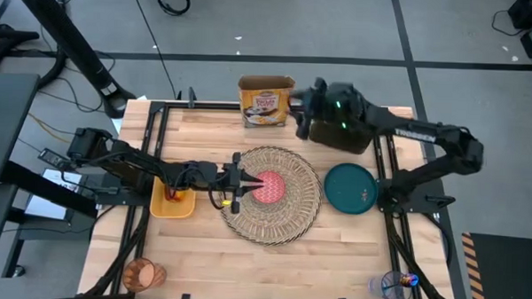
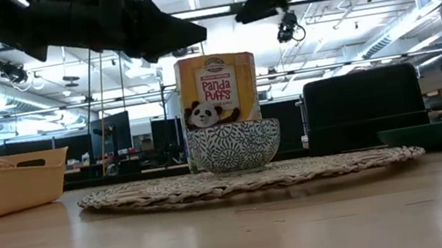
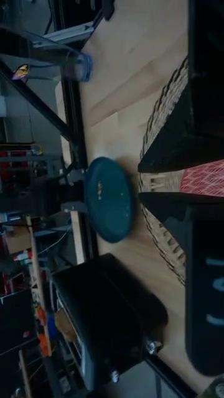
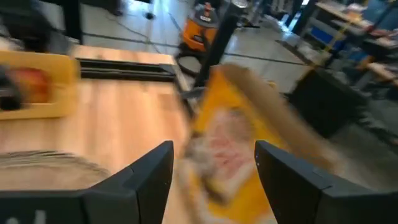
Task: Arrange a breakfast setting
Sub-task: Pour the cereal from the yellow cereal box into the red bowl on the brown table mat
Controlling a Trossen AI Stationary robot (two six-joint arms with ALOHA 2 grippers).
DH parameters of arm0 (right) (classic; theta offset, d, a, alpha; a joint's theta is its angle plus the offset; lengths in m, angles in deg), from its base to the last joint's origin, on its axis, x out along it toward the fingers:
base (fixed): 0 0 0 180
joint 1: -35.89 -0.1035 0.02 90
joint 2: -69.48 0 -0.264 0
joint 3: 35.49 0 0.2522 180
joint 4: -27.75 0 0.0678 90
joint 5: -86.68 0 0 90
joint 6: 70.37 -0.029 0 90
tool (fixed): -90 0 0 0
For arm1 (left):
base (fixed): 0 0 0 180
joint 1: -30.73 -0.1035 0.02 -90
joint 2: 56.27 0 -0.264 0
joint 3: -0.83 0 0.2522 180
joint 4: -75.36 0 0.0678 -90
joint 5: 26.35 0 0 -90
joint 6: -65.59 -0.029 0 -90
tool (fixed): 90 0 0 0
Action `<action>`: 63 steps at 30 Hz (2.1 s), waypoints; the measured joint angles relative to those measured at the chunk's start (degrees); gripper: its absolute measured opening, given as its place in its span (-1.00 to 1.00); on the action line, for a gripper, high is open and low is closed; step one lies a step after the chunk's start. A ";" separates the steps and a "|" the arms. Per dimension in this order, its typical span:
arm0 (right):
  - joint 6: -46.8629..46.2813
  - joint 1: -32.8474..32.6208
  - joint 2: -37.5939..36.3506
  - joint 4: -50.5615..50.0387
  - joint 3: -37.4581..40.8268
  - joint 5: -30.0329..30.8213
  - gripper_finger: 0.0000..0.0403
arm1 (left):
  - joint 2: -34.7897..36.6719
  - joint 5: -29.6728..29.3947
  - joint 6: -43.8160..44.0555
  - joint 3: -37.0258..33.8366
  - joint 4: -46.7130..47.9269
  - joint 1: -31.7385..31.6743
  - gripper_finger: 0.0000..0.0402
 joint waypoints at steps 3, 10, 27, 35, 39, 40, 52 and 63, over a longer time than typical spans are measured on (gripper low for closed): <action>5.09 3.11 4.13 -2.87 -5.60 -0.98 0.18 | 0.00 -0.01 1.02 0.02 2.33 0.35 -0.66; 9.49 9.28 13.10 -13.84 -17.17 -8.09 0.10 | 0.10 -0.42 2.11 0.02 2.32 0.19 -0.66; 11.70 12.41 28.95 -36.29 -38.86 -13.44 -0.19 | 17.66 -8.49 7.41 0.15 18.14 -10.62 -0.37; 11.93 11.52 28.60 -37.99 -38.90 -13.61 -0.87 | 17.58 -5.35 7.04 0.15 23.08 -13.96 -0.23; 11.91 10.74 27.06 -38.95 -38.80 -12.86 -0.94 | 19.46 -5.55 6.53 0.22 23.63 -15.11 -0.20; 11.91 10.32 26.44 -39.05 -38.76 -12.07 -0.94 | 20.07 -5.57 6.50 0.20 24.73 -15.31 -0.18; 12.96 2.16 15.26 -50.32 -38.78 -7.13 -0.98 | 25.80 -5.60 7.25 0.14 34.85 -15.64 0.16; 10.68 -12.58 7.59 -54.99 -38.81 -7.19 -0.98 | 23.11 -0.35 6.05 0.15 24.90 -15.60 0.49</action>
